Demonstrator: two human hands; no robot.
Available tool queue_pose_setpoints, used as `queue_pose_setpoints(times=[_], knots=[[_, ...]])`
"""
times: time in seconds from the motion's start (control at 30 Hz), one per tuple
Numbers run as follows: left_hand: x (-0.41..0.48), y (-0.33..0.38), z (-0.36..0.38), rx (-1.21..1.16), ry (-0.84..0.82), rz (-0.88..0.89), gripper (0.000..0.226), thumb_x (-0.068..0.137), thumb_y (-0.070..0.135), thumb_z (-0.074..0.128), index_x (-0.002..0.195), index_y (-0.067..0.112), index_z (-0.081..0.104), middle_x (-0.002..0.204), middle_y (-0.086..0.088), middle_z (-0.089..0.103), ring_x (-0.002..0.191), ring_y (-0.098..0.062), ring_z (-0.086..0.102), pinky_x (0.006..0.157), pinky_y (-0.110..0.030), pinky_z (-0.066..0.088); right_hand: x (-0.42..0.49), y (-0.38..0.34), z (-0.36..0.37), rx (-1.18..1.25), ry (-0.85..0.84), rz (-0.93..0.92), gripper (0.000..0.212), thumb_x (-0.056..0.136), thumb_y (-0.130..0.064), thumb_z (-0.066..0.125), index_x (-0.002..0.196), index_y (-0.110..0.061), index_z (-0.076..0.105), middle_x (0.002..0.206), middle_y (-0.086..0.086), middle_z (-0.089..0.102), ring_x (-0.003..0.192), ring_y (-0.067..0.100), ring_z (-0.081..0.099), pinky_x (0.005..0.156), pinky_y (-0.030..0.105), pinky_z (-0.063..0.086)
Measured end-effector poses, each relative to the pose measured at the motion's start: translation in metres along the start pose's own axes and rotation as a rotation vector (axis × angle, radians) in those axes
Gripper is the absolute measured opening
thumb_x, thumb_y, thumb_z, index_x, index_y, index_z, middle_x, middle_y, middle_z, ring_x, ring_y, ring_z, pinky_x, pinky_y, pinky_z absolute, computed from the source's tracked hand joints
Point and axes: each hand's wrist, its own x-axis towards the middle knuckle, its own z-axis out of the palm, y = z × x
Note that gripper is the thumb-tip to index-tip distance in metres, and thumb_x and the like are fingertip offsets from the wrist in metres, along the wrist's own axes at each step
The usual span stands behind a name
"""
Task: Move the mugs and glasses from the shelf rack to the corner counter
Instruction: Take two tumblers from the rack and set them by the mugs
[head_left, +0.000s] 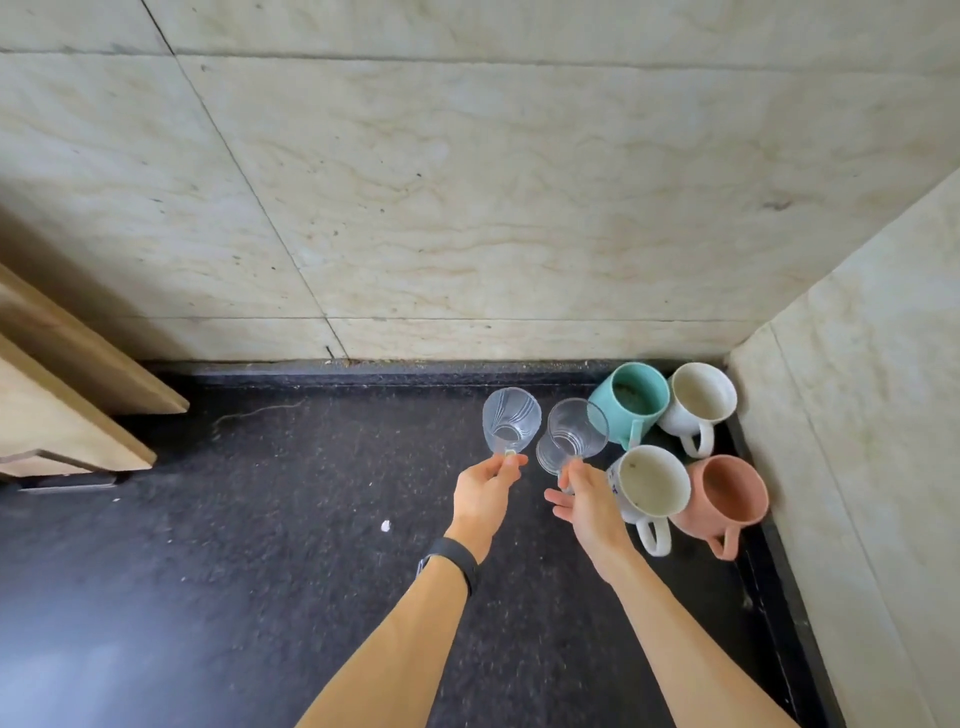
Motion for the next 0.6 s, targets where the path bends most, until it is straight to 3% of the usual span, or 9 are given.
queue_pose_setpoints(times=[0.13,0.43,0.6], knots=[[0.026,0.016,0.008,0.003,0.015,0.035,0.017,0.096,0.041,0.057,0.089,0.043,0.072,0.105,0.009,0.074,0.109,-0.010,0.066,0.102,-0.039,0.050,0.028,-0.020,-0.001,-0.033,0.009,-0.034,0.038,0.107,-0.033,0.031,0.082,-0.012,0.050,0.098,0.000,0.058,0.096,0.024,0.070,0.090,0.045,0.054],[0.047,0.032,0.009,0.016,0.040,0.036,0.017,0.097,0.039,0.058,0.091,0.037,0.074,0.105,0.004,0.075,0.104,-0.008,0.068,0.104,-0.041,0.049,0.064,-0.048,-0.003,-0.051,-0.041,-0.029,0.038,0.107,-0.032,0.033,0.081,-0.012,0.051,0.093,0.004,0.058,0.098,0.028,0.069,0.092,0.046,0.053],[0.043,0.036,0.010,0.129,0.049,0.044,0.021,0.100,0.042,0.050,0.097,0.038,0.070,0.108,0.007,0.073,0.104,-0.008,0.068,0.102,-0.040,0.050,0.062,-0.052,-0.002,-0.102,-0.076,0.008,0.039,0.108,-0.037,0.030,0.094,-0.013,0.057,0.111,0.005,0.061,0.099,0.022,0.067,0.092,0.041,0.054]])
